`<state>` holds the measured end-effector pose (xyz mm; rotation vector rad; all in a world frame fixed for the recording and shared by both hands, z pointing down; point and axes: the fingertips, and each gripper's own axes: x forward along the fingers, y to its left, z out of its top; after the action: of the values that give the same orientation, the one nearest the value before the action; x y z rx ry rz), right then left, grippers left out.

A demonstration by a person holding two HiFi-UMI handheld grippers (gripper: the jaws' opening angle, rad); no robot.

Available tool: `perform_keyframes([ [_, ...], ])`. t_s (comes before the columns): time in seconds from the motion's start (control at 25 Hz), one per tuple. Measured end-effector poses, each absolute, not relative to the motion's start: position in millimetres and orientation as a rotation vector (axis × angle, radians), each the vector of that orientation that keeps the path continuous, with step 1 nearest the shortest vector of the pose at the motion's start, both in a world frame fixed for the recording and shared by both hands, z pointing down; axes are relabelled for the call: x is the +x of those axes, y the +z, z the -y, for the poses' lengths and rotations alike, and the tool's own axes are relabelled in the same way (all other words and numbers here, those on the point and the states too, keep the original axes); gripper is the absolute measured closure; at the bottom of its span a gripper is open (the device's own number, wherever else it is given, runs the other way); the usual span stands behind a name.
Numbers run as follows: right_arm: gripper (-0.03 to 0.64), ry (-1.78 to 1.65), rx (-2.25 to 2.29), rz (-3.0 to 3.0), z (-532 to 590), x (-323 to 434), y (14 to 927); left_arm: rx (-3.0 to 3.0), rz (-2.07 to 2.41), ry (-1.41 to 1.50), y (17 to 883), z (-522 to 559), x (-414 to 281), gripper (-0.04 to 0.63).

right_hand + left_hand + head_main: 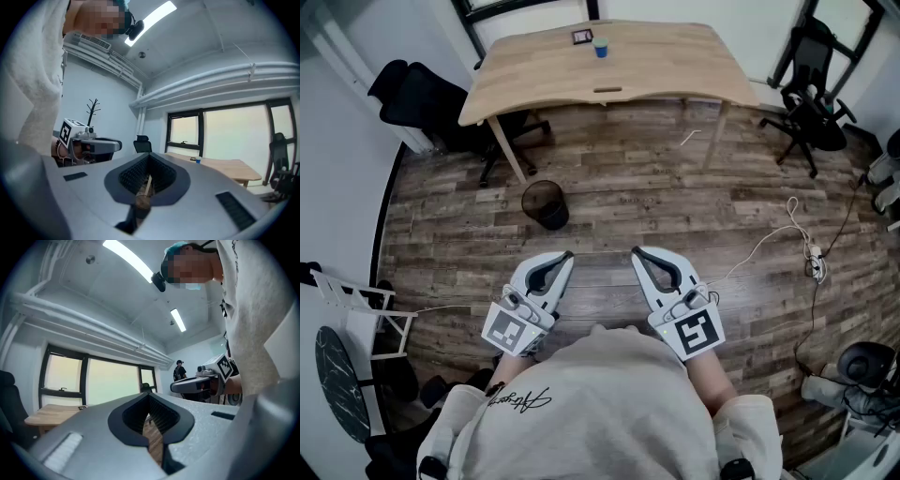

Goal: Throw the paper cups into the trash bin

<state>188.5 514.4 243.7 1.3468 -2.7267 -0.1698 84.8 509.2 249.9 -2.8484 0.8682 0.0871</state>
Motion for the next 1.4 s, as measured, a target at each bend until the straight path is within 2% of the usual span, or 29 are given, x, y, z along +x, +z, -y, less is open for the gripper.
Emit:
perform_keyframes([
  [1.4,0.606,-0.117,1.322,2.804,-522,236,253,-2.855,-0.869,0.085,254,-523,143,0.592],
])
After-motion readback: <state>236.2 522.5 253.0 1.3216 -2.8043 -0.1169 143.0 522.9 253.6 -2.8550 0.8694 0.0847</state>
